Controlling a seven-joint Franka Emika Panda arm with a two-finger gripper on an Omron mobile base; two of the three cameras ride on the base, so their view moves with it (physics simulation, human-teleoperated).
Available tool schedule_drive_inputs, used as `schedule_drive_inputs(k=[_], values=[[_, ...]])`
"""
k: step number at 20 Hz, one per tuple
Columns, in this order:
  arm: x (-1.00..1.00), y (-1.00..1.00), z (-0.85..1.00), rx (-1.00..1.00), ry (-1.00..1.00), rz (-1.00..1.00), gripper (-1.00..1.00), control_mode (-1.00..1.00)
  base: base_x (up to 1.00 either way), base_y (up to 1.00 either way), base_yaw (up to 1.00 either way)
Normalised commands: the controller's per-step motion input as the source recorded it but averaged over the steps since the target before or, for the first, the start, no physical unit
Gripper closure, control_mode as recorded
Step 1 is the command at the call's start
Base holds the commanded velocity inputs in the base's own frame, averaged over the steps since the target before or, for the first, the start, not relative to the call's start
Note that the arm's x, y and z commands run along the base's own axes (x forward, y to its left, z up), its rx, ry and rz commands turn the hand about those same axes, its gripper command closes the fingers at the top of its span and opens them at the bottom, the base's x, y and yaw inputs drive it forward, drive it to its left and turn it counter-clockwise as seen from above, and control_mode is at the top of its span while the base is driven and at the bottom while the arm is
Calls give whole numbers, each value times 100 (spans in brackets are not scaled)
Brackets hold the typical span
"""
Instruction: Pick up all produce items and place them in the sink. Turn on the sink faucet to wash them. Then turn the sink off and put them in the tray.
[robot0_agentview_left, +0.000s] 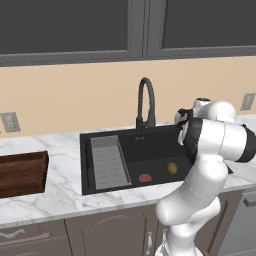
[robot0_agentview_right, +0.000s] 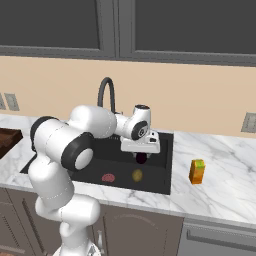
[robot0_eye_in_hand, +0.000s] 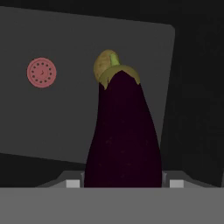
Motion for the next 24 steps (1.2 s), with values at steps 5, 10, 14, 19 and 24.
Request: schedule_drive_inputs(k=[5, 10, 14, 19, 24], values=[[14, -2, -40, 1, 0, 8, 100, -100, 0, 0, 0], [18, -2, -42, 0, 0, 8, 100, -100, 0, 0, 0], [20, -1, -40, 0, 0, 9, 100, -100, 0, 0, 0], [17, -3, -38, 0, 0, 9, 100, -100, 0, 0, 0], [15, -3, -39, 1, 0, 8, 100, -100, 0, 0, 0]])
